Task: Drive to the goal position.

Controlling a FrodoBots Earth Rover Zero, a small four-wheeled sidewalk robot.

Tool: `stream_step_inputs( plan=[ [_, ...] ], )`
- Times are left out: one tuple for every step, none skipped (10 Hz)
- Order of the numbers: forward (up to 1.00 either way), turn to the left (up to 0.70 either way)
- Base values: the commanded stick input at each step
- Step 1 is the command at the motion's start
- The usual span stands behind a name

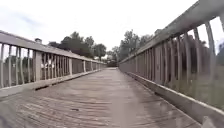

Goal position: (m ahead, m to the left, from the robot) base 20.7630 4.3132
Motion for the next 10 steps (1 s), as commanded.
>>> stream_step_inputs(
  plan=[
    [0.70,0.00],
    [0.70,0.00],
    [0.70,0.00],
    [0.70,0.00],
    [0.70,0.00],
    [0.70,0.00],
    [0.70,0.00],
    [0.70,0.00],
    [0.70,0.00],
    [0.70,0.00]
  ],
)
